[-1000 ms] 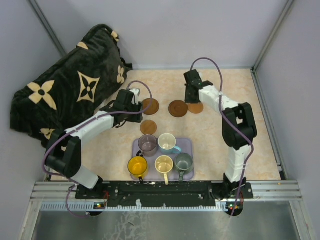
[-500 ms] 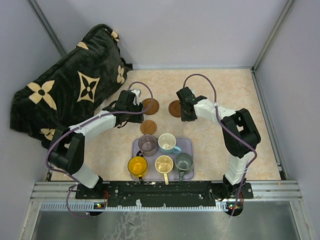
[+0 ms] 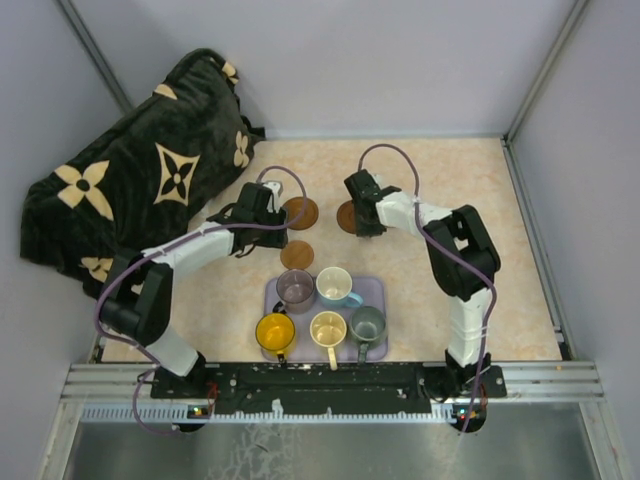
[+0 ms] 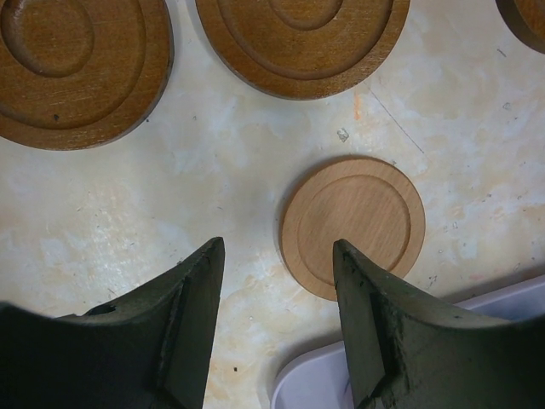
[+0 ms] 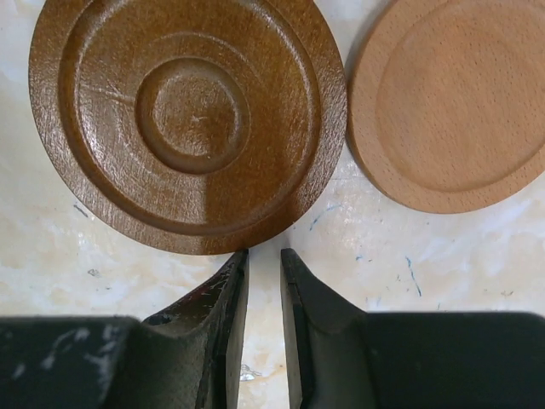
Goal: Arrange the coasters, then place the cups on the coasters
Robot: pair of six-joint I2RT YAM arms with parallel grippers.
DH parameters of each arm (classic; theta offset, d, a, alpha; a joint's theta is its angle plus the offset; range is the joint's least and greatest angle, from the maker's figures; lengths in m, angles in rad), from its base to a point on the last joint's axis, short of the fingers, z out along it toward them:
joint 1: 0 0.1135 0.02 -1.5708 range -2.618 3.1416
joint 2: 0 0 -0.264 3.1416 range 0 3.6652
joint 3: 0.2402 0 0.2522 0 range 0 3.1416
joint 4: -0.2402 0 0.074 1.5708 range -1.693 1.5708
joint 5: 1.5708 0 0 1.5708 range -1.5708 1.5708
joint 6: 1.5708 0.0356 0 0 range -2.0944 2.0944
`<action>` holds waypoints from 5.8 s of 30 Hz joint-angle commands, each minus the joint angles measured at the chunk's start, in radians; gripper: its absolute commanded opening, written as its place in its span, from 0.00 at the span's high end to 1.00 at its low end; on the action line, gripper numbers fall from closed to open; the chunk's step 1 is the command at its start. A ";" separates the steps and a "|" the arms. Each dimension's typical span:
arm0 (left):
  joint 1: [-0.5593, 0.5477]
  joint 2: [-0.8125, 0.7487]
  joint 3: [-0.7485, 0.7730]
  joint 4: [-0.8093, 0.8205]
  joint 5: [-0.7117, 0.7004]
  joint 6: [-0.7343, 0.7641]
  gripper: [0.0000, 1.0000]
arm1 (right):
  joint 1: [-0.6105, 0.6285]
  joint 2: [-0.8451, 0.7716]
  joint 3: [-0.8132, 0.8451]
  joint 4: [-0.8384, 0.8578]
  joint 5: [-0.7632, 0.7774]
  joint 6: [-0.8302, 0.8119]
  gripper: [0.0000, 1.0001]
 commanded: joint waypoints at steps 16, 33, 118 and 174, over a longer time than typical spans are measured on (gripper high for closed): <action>0.009 0.026 0.023 0.018 0.003 -0.003 0.40 | 0.010 0.085 0.136 -0.019 -0.054 -0.048 0.77; 0.015 -0.001 -0.002 0.029 0.005 -0.004 0.40 | 0.103 -0.086 0.135 -0.084 -0.166 -0.072 0.77; 0.131 -0.412 0.014 -0.114 -0.017 0.024 0.26 | 0.176 -0.074 -0.068 0.137 -0.285 -0.006 0.81; 0.174 -0.447 -0.104 -0.051 0.094 -0.023 0.24 | 0.128 -0.181 -0.075 -0.020 0.028 0.001 0.57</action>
